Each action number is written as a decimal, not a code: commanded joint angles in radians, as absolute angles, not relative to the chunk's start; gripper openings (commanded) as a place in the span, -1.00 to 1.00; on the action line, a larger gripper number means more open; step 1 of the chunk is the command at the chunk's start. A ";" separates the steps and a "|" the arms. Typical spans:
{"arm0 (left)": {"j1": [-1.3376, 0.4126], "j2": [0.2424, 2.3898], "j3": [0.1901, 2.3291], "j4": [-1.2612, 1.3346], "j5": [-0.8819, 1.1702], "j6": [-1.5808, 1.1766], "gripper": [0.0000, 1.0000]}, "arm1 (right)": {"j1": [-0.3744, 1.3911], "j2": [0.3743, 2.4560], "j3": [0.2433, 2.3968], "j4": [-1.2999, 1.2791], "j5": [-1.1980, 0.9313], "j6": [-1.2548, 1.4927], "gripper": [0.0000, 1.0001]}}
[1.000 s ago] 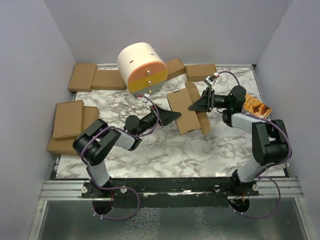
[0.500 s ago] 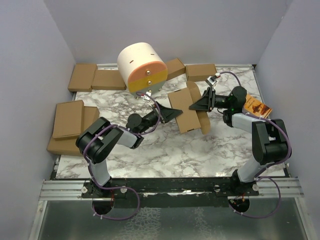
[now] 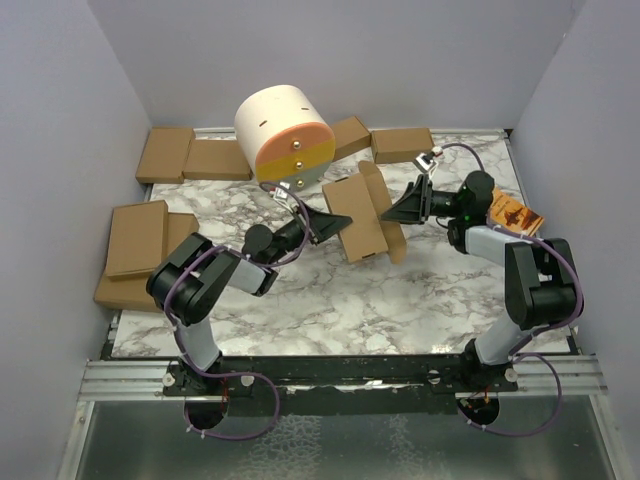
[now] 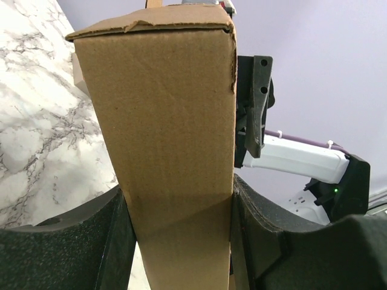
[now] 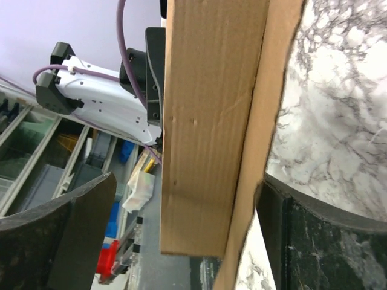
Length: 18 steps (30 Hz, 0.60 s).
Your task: Fold the paper box
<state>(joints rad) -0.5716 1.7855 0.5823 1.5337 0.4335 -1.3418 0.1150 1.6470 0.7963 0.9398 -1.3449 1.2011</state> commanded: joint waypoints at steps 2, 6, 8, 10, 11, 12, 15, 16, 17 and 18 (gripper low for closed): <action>-0.516 1.735 0.557 1.785 0.520 -1.405 -0.32 | 0.044 1.613 0.828 0.930 -1.411 1.081 0.98; -0.472 1.722 0.540 1.785 0.572 -1.450 -0.33 | -0.014 1.602 0.835 0.863 -1.473 0.948 0.99; -0.451 1.716 0.528 1.785 0.594 -1.478 -0.34 | -0.042 1.595 0.862 0.753 -1.526 0.794 0.99; -0.427 1.716 0.516 1.785 0.628 -1.508 -0.34 | -0.062 1.571 0.923 0.486 -1.571 0.480 0.99; -0.417 1.719 0.512 1.785 0.644 -1.522 -0.34 | -0.068 1.556 0.979 0.249 -1.564 0.205 0.99; -0.408 1.719 0.508 1.784 0.662 -1.533 -0.34 | -0.069 1.544 1.056 -0.091 -1.521 -0.156 0.99; -0.390 1.720 0.494 1.784 0.702 -1.557 -0.36 | -0.052 1.542 1.224 -0.803 -1.383 -1.087 0.99; -0.385 1.719 0.490 1.784 0.711 -1.562 -0.36 | -0.054 1.538 1.227 -0.852 -1.362 -1.197 0.99; -0.382 1.720 0.486 1.784 0.719 -1.565 -0.36 | -0.055 1.532 1.225 -0.908 -1.345 -1.299 0.99; -0.378 1.721 0.484 1.784 0.724 -1.567 -0.36 | -0.055 1.531 1.223 -0.994 -1.338 -1.479 0.99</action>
<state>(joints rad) -0.3931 1.7466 0.4988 1.5341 0.6453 -1.5269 -0.0624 1.5749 1.1946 -0.2466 -1.4220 -0.4046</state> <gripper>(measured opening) 0.544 0.994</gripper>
